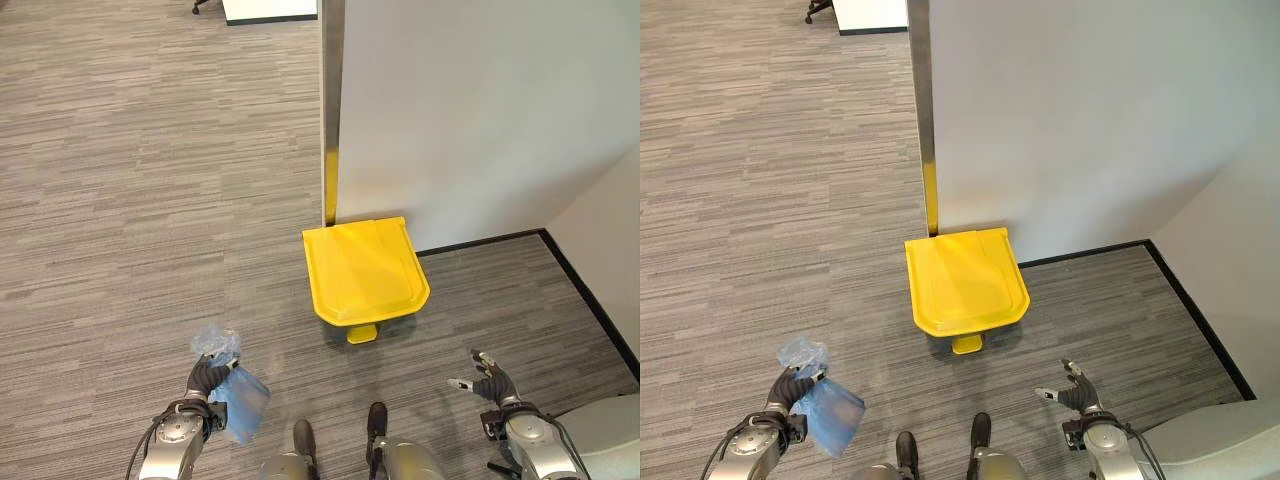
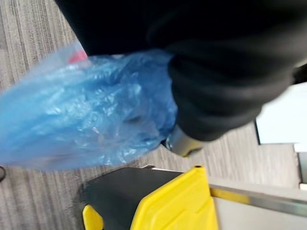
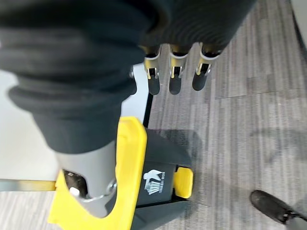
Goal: Gather garbage on tea table into small bin, then transfer packed bag to large trash can.
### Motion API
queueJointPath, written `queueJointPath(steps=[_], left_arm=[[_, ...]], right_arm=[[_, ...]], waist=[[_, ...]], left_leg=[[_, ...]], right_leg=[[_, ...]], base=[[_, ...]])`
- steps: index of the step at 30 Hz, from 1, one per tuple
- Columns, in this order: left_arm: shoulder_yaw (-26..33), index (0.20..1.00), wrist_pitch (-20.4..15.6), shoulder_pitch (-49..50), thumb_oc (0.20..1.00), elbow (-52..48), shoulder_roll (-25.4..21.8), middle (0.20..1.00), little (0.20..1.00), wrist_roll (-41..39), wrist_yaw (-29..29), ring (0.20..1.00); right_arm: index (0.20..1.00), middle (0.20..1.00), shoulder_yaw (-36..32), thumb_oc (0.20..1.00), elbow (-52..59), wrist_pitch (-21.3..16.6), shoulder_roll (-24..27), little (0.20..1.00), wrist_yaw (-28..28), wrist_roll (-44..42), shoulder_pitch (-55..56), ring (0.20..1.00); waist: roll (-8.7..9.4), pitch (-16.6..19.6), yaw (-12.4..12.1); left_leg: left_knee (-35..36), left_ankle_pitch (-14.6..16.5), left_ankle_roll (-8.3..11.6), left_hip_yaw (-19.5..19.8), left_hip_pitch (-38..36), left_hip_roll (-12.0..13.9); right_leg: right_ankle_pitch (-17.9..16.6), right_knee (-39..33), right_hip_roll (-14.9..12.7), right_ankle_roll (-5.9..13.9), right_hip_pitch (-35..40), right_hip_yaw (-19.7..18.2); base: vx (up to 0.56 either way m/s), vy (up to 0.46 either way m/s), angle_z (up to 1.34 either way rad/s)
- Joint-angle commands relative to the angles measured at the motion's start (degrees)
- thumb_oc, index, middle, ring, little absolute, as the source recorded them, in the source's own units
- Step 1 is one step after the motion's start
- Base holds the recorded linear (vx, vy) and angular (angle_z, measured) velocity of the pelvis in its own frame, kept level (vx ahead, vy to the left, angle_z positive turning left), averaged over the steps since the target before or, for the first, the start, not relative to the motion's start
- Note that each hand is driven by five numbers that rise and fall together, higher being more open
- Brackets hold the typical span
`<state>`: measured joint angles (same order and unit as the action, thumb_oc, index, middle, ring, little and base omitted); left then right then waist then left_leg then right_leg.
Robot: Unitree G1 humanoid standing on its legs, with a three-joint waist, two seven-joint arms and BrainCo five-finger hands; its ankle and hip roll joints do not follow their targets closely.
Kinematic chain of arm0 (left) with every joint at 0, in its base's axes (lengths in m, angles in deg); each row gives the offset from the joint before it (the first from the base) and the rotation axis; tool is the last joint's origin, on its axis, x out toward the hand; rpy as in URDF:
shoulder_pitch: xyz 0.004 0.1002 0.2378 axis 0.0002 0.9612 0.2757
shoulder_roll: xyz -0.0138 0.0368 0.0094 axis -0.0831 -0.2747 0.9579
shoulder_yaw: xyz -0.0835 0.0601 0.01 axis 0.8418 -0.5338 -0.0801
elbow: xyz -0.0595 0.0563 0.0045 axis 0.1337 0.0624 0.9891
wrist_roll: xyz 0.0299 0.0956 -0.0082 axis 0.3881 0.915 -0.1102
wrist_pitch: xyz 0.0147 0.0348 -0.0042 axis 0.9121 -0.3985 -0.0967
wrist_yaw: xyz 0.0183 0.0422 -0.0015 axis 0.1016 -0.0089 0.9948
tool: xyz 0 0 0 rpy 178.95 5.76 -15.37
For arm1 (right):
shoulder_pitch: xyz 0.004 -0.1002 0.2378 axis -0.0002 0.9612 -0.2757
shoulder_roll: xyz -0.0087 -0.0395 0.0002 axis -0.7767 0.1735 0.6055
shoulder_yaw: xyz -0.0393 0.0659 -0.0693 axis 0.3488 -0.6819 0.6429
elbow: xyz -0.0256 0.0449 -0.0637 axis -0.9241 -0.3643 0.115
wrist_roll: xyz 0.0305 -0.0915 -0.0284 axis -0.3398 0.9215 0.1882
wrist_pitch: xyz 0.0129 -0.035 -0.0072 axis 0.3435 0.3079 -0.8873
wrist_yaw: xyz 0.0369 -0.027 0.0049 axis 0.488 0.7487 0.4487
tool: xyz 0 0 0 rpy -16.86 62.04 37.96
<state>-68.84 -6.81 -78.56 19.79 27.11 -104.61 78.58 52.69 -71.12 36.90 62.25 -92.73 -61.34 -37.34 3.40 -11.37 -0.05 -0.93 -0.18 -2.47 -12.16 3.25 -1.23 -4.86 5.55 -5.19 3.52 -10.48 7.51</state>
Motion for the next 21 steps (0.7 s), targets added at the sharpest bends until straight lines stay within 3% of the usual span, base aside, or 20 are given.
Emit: queueJointPath(steps=[1, 4, 5, 8, 12, 17, 19, 20, 21], left_arm=[[2.3, 0.2, -2.8, -0.4, 0.2, -3.5, -3.7, 0.2, 0.2, 0.1, -0.8, 0.2], [2.4, 0.2, -2.8, -0.5, 0.2, -3.3, -3.7, 0.2, 0.2, 0.0, -1.0, 0.2], [2.5, 0.2, -2.8, -0.6, 0.2, -3.3, -3.7, 0.2, 0.2, -0.1, -1.2, 0.2], [2.2, 0.2, -3.0, -1.1, 0.2, -3.2, -3.5, 0.2, 0.2, -0.2, -1.3, 0.2], [1.8, 0.2, -3.4, -2.1, 0.2, -2.7, -3.3, 0.2, 0.2, -0.3, -1.2, 0.2], [0.6, 0.2, -3.6, -3.6, 0.2, -2.2, -2.8, 0.2, 0.2, 0.2, -0.6, 0.2], [0.1, 0.2, -3.5, -4.1, 0.2, -1.6, -2.4, 0.2, 0.2, 0.0, -0.7, 0.2], [0.1, 0.2, -3.5, -3.8, 0.2, -1.3, -2.3, 0.2, 0.2, -0.1, -0.7, 0.2], [0.1, 0.2, -3.5, -3.8, 0.2, -1.3, -2.3, 0.2, 0.2, -0.1, -0.7, 0.2]], right_arm=[[1.0, 1.0, 1.4, 1.0, 2.3, -1.2, -0.6, 1.0, -0.2, -1.3, -2.2, 1.0], [1.0, 1.0, 1.8, 1.0, 2.5, -1.1, -0.7, 1.0, 0.0, -1.4, -2.2, 1.0], [1.0, 1.0, 2.0, 1.0, 2.7, -1.1, -0.3, 1.0, -0.1, -1.4, -2.6, 1.0], [1.0, 1.0, 1.9, 1.0, 3.1, -1.2, 0.1, 1.0, -0.3, -1.5, -2.8, 1.0], [1.0, 1.0, 1.2, 1.0, 3.2, -1.0, 0.7, 1.0, -0.6, -1.7, -2.2, 1.0], [1.0, 1.0, -1.1, 1.0, 3.0, -1.2, 1.6, 1.0, -1.1, -2.4, -0.2, 1.0], [1.0, 1.0, -1.6, 1.0, 2.5, -1.3, 2.0, 1.0, -1.3, -2.8, -0.2, 1.0], [1.0, 1.0, -2.3, 1.0, 2.4, -1.4, 2.6, 1.0, -1.7, -3.0, 0.0, 1.0], [1.0, 1.0, -2.3, 1.0, 2.4, -1.4, 2.6, 1.0, -1.7, -3.0, 0.0, 1.0]], waist=[[1.3, -2.0, -1.2], [1.08, -2.5, -1.0], [0.77, -3.0, -0.6], [0.4, -3.8, 0.8], [-0.18, -4.4, 2.7], [0.35, -3.5, 4.7], [0.07, -2.7, 5.4], [-0.48, -1.9, 6.0], [-0.49, -1.9, 6.0]], left_leg=[[-8.0, 10.2, 0.45, 6.5, 0.6, -2.1], [-7.8, 11.2, -0.02, 6.6, -1.1, -2.7], [-7.3, 12.2, -0.3, 6.8, -3.0, -3.4], [-6.3, 13.9, -0.44, 7.9, -6.3, -4.7], [-6.6, 15.6, 0.23, 10.3, -8.7, -5.0], [-8.5, 19.4, 1.77, 15.5, -11.6, -6.4], [-9.8, 20.6, 2.74, 15.6, -11.5, -5.1], [-10.1, 20.2, 3.63, 15.4, -11.7, -3.0], [-10.1, 20.3, 3.63, 15.4, -11.7, -3.0]], right_leg=[[7.7, 9.5, -1.9, 5.06, 0.7, -3.2], [6.3, 11.9, -1.8, 5.06, -2.1, -3.1], [4.2, 11.1, -1.9, 4.87, -5.6, -1.9], [1.5, 5.7, -1.6, 5.31, -10.0, 0.1], [0.5, -1.4, -1.0, 6.34, -11.6, 1.4], [-3.0, -3.8, -2.1, 6.0, -11.8, -2.0], [-3.5, -2.1, -2.8, 5.42, -12.0, -1.5], [-2.9, -0.1, -2.6, 4.98, -12.4, -0.7], [-2.9, -0.1, -2.5, 4.97, -12.4, -0.7]], base=[[0.08, 0.22, -0.32], [0.15, 0.11, 0.0], [0.17, 0.064, -0.09], [0.24, 0.052, -0.17], [0.24, -0.016, 0.41], [0.28, -0.107, 0.69], [0.29, -0.183, 0.72], [0.24, -0.167, 0.62], [0.19, -0.152, 0.45]])
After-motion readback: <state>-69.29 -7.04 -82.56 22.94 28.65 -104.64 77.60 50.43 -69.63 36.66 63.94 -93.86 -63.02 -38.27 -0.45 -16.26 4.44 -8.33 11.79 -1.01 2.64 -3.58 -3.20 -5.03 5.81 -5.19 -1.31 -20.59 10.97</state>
